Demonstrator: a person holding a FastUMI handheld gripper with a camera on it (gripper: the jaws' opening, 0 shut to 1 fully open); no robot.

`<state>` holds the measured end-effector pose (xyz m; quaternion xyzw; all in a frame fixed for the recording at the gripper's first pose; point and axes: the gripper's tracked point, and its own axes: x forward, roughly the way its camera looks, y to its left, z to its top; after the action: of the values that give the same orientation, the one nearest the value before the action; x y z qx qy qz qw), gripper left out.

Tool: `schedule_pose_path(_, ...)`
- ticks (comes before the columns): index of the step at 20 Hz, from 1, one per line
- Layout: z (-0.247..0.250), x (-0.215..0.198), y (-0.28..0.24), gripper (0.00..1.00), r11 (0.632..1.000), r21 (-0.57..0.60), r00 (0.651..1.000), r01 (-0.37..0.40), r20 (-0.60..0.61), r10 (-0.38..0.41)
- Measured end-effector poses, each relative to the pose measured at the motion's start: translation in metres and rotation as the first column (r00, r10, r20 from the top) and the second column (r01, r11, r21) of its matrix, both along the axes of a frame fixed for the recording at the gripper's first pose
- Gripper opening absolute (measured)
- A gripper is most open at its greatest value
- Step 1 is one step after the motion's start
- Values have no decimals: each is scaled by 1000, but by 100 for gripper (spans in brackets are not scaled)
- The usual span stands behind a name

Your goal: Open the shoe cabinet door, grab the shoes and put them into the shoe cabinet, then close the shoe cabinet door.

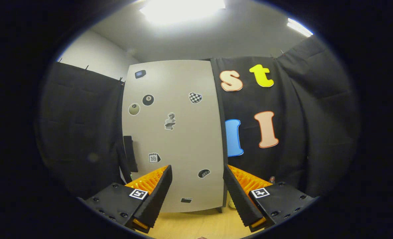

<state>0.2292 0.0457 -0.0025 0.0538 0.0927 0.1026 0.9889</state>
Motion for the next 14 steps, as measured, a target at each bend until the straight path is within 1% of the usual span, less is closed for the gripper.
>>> schedule_pose_path(4,-2,-22,-50,97,996,-32,997,80,-2,-80)
schedule_pose_path(8,-6,-35,-82,97,989,-52,990,138,-4,-139)
schedule_pose_path(10,-9,-41,-90,97,987,-50,988,153,-6,-154)
schedule_pose_path(14,-11,-46,-98,97,987,-42,987,157,-15,-157)
